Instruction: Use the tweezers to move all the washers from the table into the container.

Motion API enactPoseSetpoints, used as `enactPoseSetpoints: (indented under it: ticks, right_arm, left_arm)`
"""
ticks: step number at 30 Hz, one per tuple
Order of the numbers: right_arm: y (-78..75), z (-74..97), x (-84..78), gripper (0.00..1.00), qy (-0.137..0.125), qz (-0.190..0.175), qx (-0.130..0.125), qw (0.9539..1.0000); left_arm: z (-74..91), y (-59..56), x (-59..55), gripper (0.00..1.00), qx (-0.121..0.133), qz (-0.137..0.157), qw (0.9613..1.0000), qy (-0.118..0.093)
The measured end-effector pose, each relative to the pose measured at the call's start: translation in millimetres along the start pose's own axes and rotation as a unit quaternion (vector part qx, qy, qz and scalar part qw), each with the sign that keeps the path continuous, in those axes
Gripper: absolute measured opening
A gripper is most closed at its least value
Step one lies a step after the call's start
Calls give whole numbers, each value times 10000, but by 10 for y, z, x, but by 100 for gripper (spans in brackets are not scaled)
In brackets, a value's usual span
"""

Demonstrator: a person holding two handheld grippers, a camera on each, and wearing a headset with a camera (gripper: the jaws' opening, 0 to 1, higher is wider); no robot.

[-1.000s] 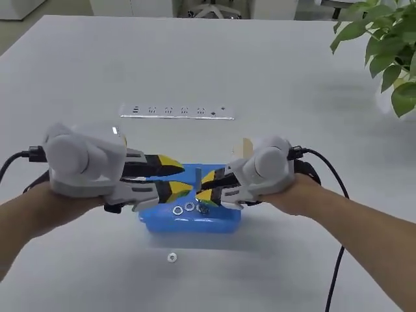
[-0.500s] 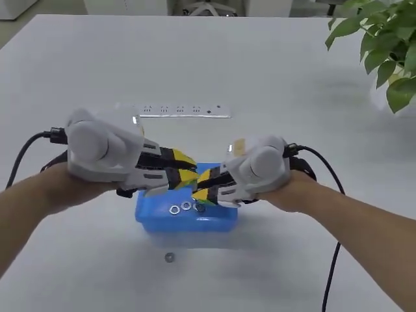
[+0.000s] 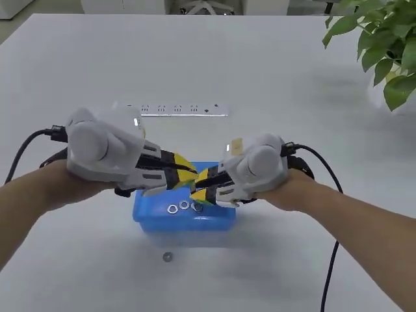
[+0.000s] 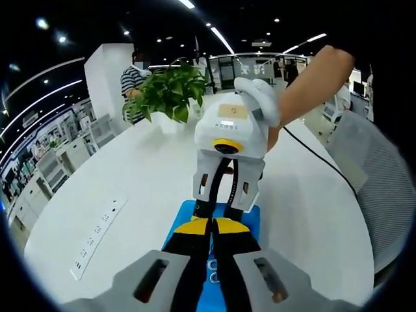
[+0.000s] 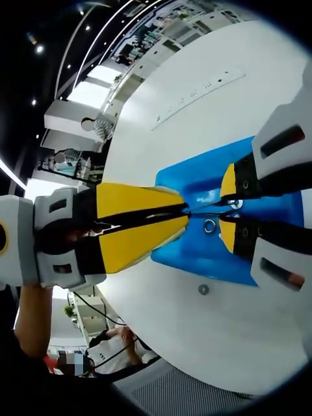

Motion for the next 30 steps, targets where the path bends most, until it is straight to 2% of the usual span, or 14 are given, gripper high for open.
enactPoseSetpoints:
  ticks: [13,30]
  right_arm:
    - [19,25,17,14,50,-11,-49,10000]
    - [103,181,161,21,129,80,-264,9995]
  left_arm:
    - [7,11,20,5,0,-1,10000,42]
    - [98,4,160,4,-31,-115,9999,5]
Point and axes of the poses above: the centre of the closed fingertips' face, and the gripper's own axes: z roughly backward along the fingers, y roughly to its left, x roughly out of its top, the point moved 8 cm from there along z, roughly backward along the fingers, and after that the axes turned 14 degrees about x, right-handed, at the moved point
